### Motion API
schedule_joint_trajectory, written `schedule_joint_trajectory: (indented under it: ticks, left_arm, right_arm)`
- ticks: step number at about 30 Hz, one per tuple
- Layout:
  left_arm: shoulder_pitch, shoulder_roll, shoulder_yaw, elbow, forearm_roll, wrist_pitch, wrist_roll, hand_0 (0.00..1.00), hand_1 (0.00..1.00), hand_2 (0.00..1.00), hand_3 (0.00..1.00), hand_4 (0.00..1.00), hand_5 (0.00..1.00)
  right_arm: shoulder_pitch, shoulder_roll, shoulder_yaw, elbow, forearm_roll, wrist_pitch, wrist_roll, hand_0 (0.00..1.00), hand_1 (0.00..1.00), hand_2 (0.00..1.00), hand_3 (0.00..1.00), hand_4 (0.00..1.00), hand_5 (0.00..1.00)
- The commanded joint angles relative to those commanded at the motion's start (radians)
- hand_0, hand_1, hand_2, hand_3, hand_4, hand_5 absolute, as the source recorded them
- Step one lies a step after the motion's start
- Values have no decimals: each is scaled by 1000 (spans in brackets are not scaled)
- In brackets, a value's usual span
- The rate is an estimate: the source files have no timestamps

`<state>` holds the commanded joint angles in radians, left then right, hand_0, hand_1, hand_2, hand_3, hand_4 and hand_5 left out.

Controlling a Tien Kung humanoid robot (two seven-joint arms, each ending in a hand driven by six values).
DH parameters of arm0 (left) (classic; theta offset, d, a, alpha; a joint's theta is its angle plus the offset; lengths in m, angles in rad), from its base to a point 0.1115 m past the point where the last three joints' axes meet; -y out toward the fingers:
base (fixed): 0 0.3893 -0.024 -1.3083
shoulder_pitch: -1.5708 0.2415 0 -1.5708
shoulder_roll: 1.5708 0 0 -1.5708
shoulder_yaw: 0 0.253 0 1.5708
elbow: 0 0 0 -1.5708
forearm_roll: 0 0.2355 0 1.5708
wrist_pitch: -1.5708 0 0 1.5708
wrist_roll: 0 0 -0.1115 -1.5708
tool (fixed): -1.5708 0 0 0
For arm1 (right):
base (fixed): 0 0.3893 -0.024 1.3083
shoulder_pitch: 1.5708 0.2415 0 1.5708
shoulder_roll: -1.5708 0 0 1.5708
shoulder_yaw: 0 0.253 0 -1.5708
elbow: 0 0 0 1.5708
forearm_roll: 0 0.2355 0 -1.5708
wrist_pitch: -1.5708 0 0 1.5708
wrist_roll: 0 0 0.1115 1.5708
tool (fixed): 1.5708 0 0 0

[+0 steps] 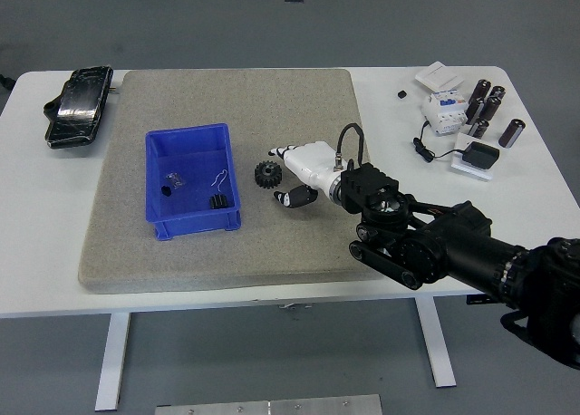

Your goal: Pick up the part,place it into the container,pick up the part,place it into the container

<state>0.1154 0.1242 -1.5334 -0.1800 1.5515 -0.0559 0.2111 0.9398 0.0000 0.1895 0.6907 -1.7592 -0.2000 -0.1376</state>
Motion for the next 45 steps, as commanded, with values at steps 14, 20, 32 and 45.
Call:
schedule_joint_trajectory:
  ticks: [14, 20, 32, 45]
  left_arm:
    - [0, -1, 2, 0, -2, 0, 0, 667, 645, 641, 558, 697, 536]
    - [1, -1, 3, 0, -3, 0, 0, 668, 646, 641, 559, 697, 535]
    - [-5, 0, 2, 0, -1, 0, -1, 668, 645, 641, 558, 697, 537]
    - [-4, -2, 4, 0, -1, 0, -2, 668, 645, 641, 559, 698, 536]
  right_arm:
    - [-2, 0, -2, 16, 34, -10, 13, 495, 548, 839, 865, 645, 413]
    - [-1, 0, 18, 14, 14, -7, 0, 502, 547, 845, 871, 637, 420]
    - [7, 0, 35, 21, -17, 33, -5, 529, 647, 998, 989, 800, 453]
    - [-6, 0, -13, 69, -59, 60, -26, 548, 692, 998, 981, 814, 466]
